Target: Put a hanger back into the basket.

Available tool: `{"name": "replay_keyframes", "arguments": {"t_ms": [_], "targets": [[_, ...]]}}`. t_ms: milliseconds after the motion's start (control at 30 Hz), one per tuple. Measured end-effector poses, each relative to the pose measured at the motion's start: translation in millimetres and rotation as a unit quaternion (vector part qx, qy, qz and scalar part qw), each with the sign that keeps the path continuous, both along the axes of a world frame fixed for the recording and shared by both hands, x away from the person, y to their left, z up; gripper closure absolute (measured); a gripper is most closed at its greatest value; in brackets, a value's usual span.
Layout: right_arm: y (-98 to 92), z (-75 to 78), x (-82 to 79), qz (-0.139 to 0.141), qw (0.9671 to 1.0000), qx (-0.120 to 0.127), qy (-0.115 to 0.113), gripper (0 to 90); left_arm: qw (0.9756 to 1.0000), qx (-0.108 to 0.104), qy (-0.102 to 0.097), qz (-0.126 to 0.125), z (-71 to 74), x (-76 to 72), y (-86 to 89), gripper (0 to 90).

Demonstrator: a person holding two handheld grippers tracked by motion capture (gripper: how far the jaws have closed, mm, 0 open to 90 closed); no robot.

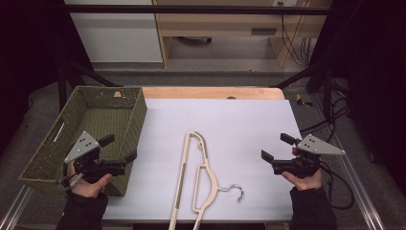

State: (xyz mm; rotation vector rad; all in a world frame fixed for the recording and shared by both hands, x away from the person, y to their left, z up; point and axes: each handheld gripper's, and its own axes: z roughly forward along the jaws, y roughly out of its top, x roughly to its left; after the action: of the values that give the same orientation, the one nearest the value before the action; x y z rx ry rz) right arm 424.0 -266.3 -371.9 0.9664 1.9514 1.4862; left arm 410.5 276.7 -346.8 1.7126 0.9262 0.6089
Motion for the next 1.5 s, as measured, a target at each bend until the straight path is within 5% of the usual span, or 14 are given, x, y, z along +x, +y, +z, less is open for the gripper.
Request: {"name": "replay_keyframes", "arguments": {"t_ms": [400,600,967,1067,1167,1267,1433,1500], "targets": [[33.1,-15.4,-0.4,0.059,0.9971,-0.04,0.027,11.9,1.0,0.004,0.0,0.003,-2.8,-2.0,2.7,4.3],[57.2,-33.6,-3.4,0.097,0.9915,-0.063,0.059,15.6,1.0,0.008,0.004,0.0,-4.8,-2.0,0.6,4.3],[89.1,-59.2,-10.7,0.16,0.9745,-0.113,0.109,35.7,0.9999,0.014,0.007,-0.002,-7.4,-2.2,-1.1,4.4],[98.1,-71.2,-11.7,0.179,0.9667,-0.13,0.129,44.7,0.9998,0.016,0.007,-0.003,-7.9,-2.7,-2.1,4.5],[100.9,-75.8,-11.5,0.185,0.964,-0.137,0.133,48.6,0.9999,0.013,0.007,-0.004,-8.2,-2.8,-3.0,4.5],[105.3,-84.5,-10.3,0.199,0.9573,-0.151,0.145,56.8,0.9999,0.014,0.008,-0.005,-9.3,-2.2,-3.9,4.5],[108.8,-92.4,-8.4,0.208,0.9529,-0.163,0.148,64.8,0.9998,0.018,0.009,-0.008,-10.0,-1.7,-4.7,4.6],[110.8,-98.0,-6.3,0.22,0.9484,-0.172,0.151,71.1,0.9997,0.019,0.011,-0.01,-10.8,-1.1,-6.0,4.7]]}}
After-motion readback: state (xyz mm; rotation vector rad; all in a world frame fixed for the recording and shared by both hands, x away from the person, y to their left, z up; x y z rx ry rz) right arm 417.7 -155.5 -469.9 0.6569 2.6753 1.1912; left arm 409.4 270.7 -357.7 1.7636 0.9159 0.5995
